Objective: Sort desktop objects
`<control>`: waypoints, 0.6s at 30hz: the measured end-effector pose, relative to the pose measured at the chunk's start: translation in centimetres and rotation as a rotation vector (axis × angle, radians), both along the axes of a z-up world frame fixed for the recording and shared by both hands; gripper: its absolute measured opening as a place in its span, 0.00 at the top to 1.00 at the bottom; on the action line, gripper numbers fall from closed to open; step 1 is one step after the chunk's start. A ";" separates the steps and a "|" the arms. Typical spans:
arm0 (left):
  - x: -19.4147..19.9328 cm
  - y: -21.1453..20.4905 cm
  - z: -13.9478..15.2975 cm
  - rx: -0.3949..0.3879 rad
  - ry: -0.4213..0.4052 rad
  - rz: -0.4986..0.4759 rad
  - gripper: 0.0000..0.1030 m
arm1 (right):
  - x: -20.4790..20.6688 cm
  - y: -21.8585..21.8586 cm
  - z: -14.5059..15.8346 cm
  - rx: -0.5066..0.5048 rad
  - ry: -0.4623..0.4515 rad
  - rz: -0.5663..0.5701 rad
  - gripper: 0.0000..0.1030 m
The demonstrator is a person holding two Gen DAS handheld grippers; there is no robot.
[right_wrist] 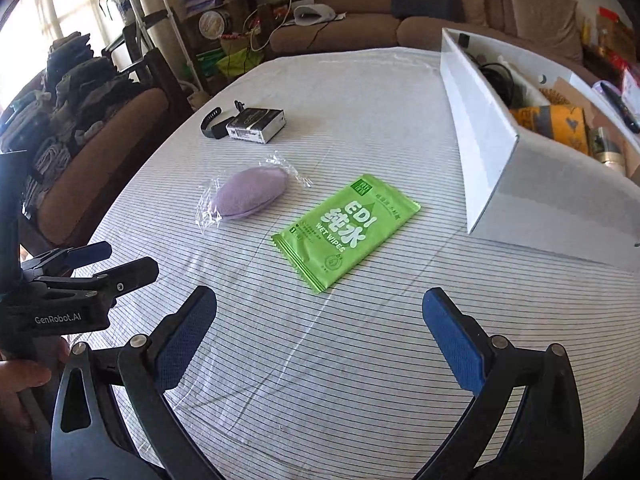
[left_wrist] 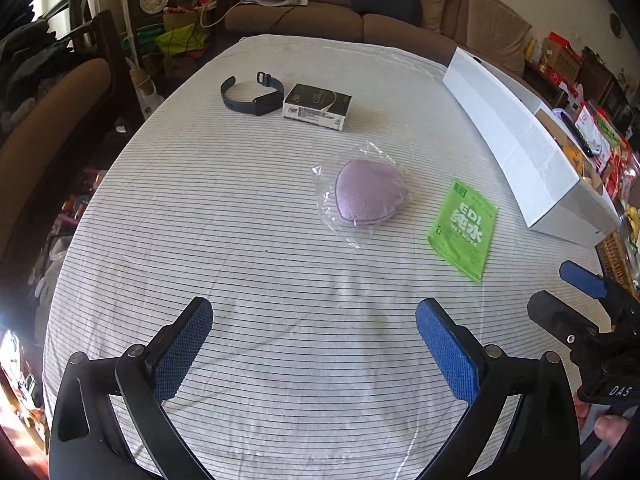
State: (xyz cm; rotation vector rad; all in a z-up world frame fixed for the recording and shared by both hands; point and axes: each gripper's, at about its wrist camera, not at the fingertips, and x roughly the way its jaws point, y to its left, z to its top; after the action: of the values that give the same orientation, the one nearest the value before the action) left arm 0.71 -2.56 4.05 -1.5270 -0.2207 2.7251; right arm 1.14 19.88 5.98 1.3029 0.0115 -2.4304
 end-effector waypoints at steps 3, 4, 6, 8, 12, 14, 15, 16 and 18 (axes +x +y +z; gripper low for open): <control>-0.4 -0.7 -1.0 0.011 -0.008 0.006 0.00 | -0.4 -0.8 -1.6 -0.004 -0.026 -0.005 0.00; -0.6 -0.9 -1.2 0.017 -0.005 0.008 0.00 | -0.4 -1.0 -1.9 0.000 -0.028 -0.005 0.00; -1.0 -1.3 -1.7 0.018 -0.002 0.013 0.00 | -0.6 -1.4 -2.5 0.019 -0.015 -0.014 0.00; -1.3 -1.4 -2.1 -0.008 0.000 0.014 0.00 | -0.7 -1.5 -2.8 0.040 -0.001 -0.029 0.00; -1.9 -1.3 -3.2 -0.038 -0.003 0.002 0.00 | -1.0 -1.4 -3.7 0.077 0.019 -0.081 0.00; -2.2 -1.2 -3.7 -0.039 -0.007 -0.004 0.00 | -1.0 -1.2 -4.2 0.076 0.016 -0.099 0.00; -2.3 -1.1 -3.9 -0.042 -0.010 -0.009 0.00 | -1.1 -1.2 -4.5 0.073 0.008 -0.103 0.00; -2.4 -1.0 -4.0 -0.048 -0.011 -0.014 0.00 | -1.2 -1.2 -4.7 0.074 0.002 -0.108 0.00; -2.6 -0.7 -4.2 -0.064 -0.010 -0.023 0.00 | -1.2 -1.4 -5.0 0.077 0.000 -0.116 0.00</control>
State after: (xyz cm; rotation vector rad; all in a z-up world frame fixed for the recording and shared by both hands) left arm -1.87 -3.24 -0.19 -1.5489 -0.1165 2.7329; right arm -0.04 18.52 0.97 1.3723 0.0306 -2.5503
